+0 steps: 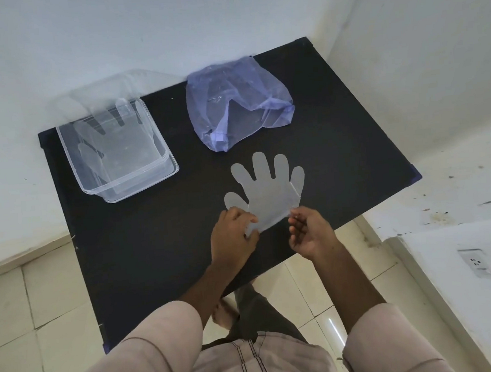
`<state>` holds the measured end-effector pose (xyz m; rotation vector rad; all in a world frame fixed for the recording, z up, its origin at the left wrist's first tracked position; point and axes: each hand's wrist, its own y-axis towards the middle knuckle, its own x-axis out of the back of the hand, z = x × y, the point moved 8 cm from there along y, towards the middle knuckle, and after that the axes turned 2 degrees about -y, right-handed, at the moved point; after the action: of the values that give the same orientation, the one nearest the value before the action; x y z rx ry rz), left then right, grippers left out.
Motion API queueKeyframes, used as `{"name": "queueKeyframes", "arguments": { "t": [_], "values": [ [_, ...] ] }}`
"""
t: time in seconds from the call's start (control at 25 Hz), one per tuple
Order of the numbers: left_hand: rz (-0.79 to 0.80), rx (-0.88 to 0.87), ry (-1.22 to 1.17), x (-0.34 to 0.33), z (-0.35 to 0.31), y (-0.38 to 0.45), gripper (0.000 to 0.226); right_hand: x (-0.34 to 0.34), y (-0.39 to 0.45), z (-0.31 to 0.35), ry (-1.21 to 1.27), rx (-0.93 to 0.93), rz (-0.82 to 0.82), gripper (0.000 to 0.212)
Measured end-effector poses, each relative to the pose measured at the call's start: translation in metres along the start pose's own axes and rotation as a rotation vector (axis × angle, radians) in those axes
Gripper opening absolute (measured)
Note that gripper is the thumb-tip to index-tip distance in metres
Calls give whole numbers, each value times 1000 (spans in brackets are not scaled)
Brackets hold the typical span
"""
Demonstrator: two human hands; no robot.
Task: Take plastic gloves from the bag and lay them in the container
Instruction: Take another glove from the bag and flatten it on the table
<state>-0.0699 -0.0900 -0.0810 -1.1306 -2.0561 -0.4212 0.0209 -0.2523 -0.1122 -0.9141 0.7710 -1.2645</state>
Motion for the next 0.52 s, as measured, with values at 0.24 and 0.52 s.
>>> {"name": "queueKeyframes", "arguments": {
  "t": [0.24,0.52],
  "values": [
    [95,91,-43,9,10,31,14,-2,6,37,-907,663,78,80],
    [168,118,-69,7,10,38,13,-6,21,35,-1158,770,85,58]
  ]
}}
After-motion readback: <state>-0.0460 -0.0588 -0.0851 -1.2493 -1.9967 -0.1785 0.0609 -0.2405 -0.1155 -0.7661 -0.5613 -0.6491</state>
